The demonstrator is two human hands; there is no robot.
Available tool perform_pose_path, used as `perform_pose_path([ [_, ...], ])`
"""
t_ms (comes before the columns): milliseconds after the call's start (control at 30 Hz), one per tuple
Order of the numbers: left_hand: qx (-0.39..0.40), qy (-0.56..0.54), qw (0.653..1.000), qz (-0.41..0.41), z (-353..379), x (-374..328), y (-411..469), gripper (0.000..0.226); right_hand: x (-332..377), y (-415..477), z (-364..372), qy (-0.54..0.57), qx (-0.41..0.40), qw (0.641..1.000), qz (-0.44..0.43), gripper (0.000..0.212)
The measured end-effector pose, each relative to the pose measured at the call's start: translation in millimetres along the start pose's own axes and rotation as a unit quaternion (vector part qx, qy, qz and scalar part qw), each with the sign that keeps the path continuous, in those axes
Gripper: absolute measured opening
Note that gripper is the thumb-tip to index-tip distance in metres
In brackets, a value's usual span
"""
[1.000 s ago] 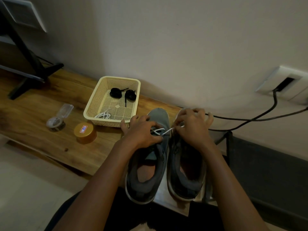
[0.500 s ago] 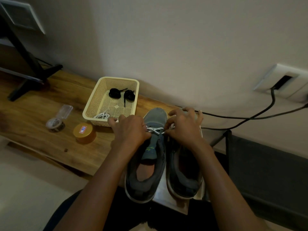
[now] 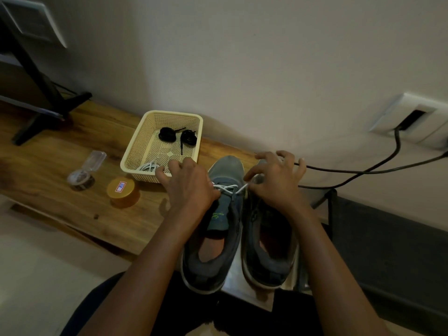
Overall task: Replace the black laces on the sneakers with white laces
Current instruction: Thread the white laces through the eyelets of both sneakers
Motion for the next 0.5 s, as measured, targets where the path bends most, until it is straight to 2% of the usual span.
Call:
perform_pose_path([
  [233,0.013,-0.014,1.0,-0.002,2.5,1.7,1.9,0.026,11.8,-2.5,9.1,-0.043,0.025,0.998,-0.029,0.009],
  [400,0.005,-0.024,1.0,-0.003,1.2,0.7,0.8,0.024,-23.9,5.1,-14.1,0.02,-0.053,0.996,0.073,0.009],
  [500,0.005,-0.023,1.0,-0.001,1.1,-0.6,0.7,0.023,-21.0,2.3,-12.1,0.035,-0.033,0.997,0.051,0.014],
])
Point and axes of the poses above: each hand's wrist, its own y-axis towards the middle knuckle, its own z-axis out of the palm, x = y × z, the point moved 6 cm from there along y, towards the middle knuckle, and after that the axes turned 8 degrees about z, right-handed, at the moved point
